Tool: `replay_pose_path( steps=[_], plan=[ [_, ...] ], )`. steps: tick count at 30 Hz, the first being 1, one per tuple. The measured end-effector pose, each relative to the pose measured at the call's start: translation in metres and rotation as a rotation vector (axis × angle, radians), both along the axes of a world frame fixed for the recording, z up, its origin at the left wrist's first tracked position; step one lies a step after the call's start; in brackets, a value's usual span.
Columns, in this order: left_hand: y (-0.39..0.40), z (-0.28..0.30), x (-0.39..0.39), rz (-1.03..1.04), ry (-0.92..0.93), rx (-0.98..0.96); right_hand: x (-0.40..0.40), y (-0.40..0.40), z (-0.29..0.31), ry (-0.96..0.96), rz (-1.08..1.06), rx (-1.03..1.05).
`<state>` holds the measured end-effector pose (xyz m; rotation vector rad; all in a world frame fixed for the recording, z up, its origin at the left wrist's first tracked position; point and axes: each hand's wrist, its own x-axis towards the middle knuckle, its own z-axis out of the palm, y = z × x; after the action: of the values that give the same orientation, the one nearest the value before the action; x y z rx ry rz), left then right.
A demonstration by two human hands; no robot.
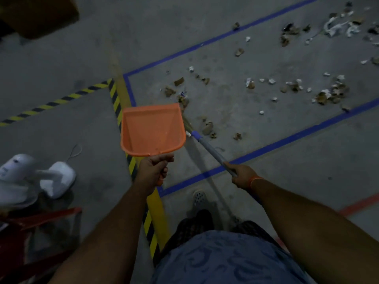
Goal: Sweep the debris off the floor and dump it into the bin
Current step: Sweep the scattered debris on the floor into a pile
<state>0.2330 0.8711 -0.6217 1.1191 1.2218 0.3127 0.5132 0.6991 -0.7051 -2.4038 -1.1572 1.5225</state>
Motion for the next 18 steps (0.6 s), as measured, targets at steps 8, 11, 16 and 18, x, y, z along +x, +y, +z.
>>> replay_pose_path(
  steps=[8, 11, 16, 18],
  plan=[
    [-0.07, 0.001, -0.014, 0.158, -0.022, -0.02, -0.01, -0.015, 0.005, -0.016, 0.173, -0.075],
    [-0.096, -0.005, -0.015, 0.166, -0.029, -0.012, -0.002, -0.042, 0.004, -0.01, 0.117, -0.118],
    [-0.132, -0.006, -0.006, 0.17, -0.04, -0.007, 0.029, -0.087, 0.001, -0.036, -0.093, -0.141],
    [-0.144, -0.009, -0.002, 0.163, -0.05, -0.003, 0.042, -0.104, 0.002, -0.065, -0.153, -0.109]
  ],
)
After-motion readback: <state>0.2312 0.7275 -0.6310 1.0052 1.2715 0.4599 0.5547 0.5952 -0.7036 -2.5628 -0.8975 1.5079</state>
